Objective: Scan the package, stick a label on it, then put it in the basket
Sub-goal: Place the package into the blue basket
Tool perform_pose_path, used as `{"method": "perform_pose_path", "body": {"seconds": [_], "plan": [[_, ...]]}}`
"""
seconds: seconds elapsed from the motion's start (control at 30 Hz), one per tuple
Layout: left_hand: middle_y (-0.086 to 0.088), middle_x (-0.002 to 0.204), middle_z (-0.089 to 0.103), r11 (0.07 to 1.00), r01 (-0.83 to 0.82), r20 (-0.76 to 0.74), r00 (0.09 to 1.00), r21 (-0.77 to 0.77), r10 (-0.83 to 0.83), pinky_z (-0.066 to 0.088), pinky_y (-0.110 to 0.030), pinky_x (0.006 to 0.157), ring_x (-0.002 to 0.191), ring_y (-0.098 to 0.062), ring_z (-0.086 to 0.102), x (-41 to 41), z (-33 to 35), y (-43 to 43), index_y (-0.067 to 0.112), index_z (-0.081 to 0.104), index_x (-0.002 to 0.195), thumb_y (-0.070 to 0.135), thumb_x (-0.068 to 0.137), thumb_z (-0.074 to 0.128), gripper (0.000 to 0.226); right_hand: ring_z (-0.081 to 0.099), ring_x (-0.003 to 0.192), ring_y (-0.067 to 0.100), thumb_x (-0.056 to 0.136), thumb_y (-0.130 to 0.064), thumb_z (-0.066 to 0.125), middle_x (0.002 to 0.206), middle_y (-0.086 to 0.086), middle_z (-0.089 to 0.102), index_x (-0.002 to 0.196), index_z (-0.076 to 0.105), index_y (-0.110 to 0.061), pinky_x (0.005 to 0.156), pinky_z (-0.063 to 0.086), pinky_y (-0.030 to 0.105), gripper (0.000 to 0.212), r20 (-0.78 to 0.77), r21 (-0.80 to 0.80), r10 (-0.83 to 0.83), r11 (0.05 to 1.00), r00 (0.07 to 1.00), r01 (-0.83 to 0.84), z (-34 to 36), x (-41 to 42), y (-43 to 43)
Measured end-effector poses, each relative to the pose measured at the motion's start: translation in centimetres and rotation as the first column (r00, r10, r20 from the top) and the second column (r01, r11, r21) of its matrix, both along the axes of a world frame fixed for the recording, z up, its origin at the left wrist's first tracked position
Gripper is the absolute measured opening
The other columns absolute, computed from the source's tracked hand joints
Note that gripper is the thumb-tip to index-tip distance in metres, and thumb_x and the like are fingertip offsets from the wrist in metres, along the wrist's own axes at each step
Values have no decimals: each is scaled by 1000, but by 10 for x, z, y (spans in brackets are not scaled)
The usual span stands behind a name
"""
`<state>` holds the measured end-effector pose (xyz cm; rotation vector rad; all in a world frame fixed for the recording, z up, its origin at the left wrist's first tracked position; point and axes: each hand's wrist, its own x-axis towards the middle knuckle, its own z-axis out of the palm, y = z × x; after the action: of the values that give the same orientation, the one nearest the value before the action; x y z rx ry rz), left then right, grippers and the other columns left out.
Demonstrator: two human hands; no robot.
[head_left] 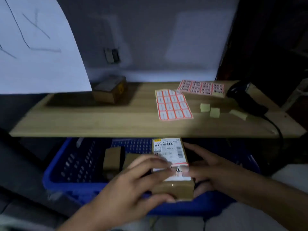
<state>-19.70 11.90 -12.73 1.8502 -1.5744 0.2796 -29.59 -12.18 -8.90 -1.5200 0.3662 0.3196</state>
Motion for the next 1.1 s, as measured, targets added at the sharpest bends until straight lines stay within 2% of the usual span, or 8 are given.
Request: {"method": "perform_pose_path", "body": {"seconds": [0.23, 0.4, 0.5, 0.6, 0.8, 0.93, 1.03, 1.1], "plan": [[0, 137, 65, 960, -39, -184, 978, 279, 94, 38, -8, 115, 130, -5, 58, 54, -26, -33, 15, 68, 142, 39, 98, 75, 51, 74, 96, 34, 94, -20, 71, 122, 25, 71, 142, 57, -18, 73, 64, 43, 50, -269, 57, 17, 998, 963, -2, -44, 75, -30], [-6, 150, 57, 855, -21, -211, 966, 518, 152, 18, 7, 111, 139, -19, 54, 103, -65, -60, 15, 58, 154, 20, 95, 79, 63, 68, 117, 40, 97, -9, 68, 136, 21, 64, 149, 47, -27, 88, 62, 52, 59, -346, 69, 6, 997, 938, 19, -96, 127, -49], [-10, 155, 50, 765, 31, -234, 959, 643, 158, 25, -5, 117, 144, -22, 49, 122, -95, -79, 14, 52, 157, 18, 95, 79, 68, 62, 126, 43, 99, -2, 62, 146, 16, 57, 140, 46, -31, 98, 55, 57, 53, -367, 59, -19, 997, 930, 44, -130, 143, -51], [-13, 151, 53, 671, 51, -210, 965, 740, 158, 36, -20, 118, 139, -27, 53, 134, -123, -97, 9, 58, 150, 17, 93, 79, 62, 65, 119, 40, 99, 2, 61, 148, 16, 58, 153, 35, -39, 89, 59, 53, 73, -392, 8, -61, 998, 918, 70, -157, 150, -47], [-19, 157, 49, 529, -7, -108, 976, 849, 187, 42, -45, 126, 146, -36, 48, 149, -170, -114, 7, 51, 152, 18, 92, 78, 66, 70, 88, 23, 98, 1, 63, 104, 3, 71, 160, 29, -36, 79, 60, 40, 80, -370, -69, -115, 993, 922, 96, -182, 153, -45], [-13, 156, 51, 470, 35, -136, 974, 882, 183, 42, -42, 125, 147, -32, 48, 151, -172, -116, 15, 52, 152, 24, 95, 72, 60, 65, 113, 23, 97, 5, 63, 140, 9, 63, 163, 20, -31, 98, 56, 39, 87, -354, -98, -181, 983, 918, 156, -186, 157, -42], [-11, 152, 54, 518, 42, -187, 955, 854, 231, 45, -40, 122, 141, -33, 54, 149, -151, -115, 18, 52, 152, 21, 99, 66, 55, 60, 129, 26, 94, 2, 66, 154, 9, 53, 164, 18, -27, 88, 54, 32, 91, -347, -114, -176, 983, 921, 144, -187, 154, -39], [-11, 157, 51, 543, 53, -201, 955, 838, 216, 39, -30, 123, 145, -31, 51, 141, -130, -117, 14, 52, 155, 13, 102, 61, 54, 62, 122, 24, 93, -2, 67, 147, 9, 58, 162, 26, -19, 82, 53, 28, 81, -330, -144, -183, 979, 926, 142, -167, 151, -35]]}}
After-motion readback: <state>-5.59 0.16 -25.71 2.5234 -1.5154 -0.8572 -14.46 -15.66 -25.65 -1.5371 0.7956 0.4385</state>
